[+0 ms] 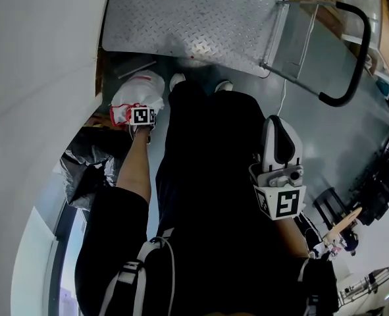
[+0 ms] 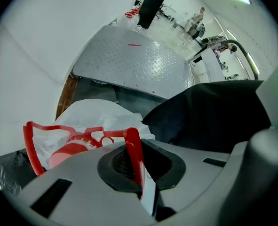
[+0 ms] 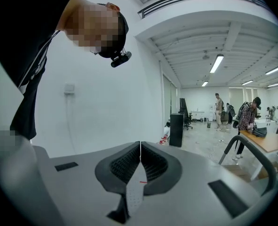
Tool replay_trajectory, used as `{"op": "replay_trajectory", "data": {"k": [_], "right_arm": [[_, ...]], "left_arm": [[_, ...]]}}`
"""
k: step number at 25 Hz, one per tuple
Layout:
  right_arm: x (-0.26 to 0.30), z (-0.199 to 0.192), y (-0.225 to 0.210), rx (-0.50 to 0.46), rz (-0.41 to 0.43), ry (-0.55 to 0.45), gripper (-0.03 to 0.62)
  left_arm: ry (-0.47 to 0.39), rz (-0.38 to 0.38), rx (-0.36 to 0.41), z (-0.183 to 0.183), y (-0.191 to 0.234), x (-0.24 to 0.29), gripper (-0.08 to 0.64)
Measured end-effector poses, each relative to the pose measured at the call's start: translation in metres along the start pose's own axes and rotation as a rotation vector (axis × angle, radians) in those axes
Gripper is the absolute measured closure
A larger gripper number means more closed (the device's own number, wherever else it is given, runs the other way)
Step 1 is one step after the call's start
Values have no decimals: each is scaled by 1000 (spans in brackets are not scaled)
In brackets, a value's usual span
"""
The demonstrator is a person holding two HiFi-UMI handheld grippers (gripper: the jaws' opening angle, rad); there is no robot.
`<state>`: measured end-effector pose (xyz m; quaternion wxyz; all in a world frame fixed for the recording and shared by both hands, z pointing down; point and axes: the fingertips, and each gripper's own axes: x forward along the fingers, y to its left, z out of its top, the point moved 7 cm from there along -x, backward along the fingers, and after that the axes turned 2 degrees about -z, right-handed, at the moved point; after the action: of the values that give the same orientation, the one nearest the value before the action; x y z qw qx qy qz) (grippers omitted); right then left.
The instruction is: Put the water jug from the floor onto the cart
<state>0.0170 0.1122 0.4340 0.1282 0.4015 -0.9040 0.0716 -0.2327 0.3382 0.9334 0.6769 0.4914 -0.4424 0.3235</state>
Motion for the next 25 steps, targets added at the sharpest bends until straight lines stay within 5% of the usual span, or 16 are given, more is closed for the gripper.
{"op": "replay_trajectory", "data": {"k": [16, 25], "right_arm": [[-11, 20, 7, 76, -47, 30, 572], [-22, 61, -5, 84, -98, -65, 572]], "left_arm": [[-168, -42, -215, 18, 32, -68, 535], [-166, -32, -108, 48, -3, -120, 535]]}}
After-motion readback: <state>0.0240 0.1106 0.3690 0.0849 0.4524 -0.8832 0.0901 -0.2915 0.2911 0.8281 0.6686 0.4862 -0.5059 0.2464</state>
